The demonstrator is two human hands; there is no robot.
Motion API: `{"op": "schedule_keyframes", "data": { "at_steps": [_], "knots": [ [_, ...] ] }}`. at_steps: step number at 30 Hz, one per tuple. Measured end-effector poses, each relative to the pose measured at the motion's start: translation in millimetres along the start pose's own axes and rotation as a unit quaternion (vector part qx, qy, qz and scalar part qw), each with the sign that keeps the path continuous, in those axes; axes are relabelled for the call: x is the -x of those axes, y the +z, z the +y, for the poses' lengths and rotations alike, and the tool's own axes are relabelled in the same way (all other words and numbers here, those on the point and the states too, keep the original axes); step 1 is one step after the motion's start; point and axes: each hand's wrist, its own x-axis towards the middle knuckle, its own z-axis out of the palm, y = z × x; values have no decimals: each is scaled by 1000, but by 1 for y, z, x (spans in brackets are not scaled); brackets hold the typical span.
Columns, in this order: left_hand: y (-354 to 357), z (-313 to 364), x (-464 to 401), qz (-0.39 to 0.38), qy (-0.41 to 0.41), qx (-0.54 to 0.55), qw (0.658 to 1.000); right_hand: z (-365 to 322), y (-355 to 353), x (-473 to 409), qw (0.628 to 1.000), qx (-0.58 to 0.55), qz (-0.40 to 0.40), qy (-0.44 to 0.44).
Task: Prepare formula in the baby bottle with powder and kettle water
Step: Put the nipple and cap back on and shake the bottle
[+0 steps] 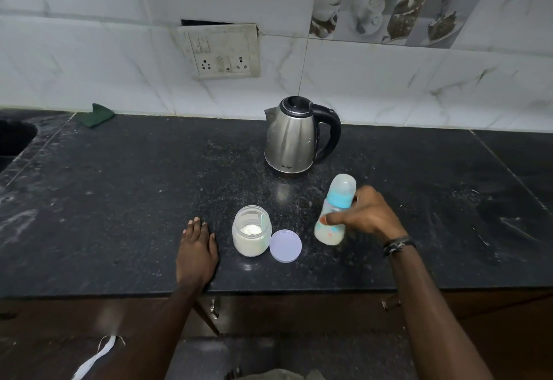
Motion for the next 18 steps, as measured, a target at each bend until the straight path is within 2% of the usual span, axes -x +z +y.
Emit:
{"op": "schedule_keyframes", "data": {
  "at_steps": [2, 4, 7, 9, 11, 14, 18],
  "knots": [
    [1, -1, 2, -2, -5, 2, 1000, -2, 1, 3, 999, 44, -1, 2],
    [0, -2, 1, 4, 0, 3, 1000, -1, 4, 4, 999, 14, -33, -8],
    [2, -1, 0, 0, -1, 2, 1000, -1, 6, 3, 1000, 18, 8, -2],
    [2, -2, 2, 1, -4, 2, 1000, -2, 9, 5, 999, 43, -2, -6],
    [1, -2, 1, 7, 0, 4, 1000, -3, 12, 6, 1000, 13, -16, -8],
    [1, 0, 1, 2, -1, 2, 1000, -5, 12, 5, 999, 40, 32, 8],
    [-1, -1, 1, 6, 1, 3, 1000, -4, 16, 6, 1000, 13, -16, -9]
  ]
}}
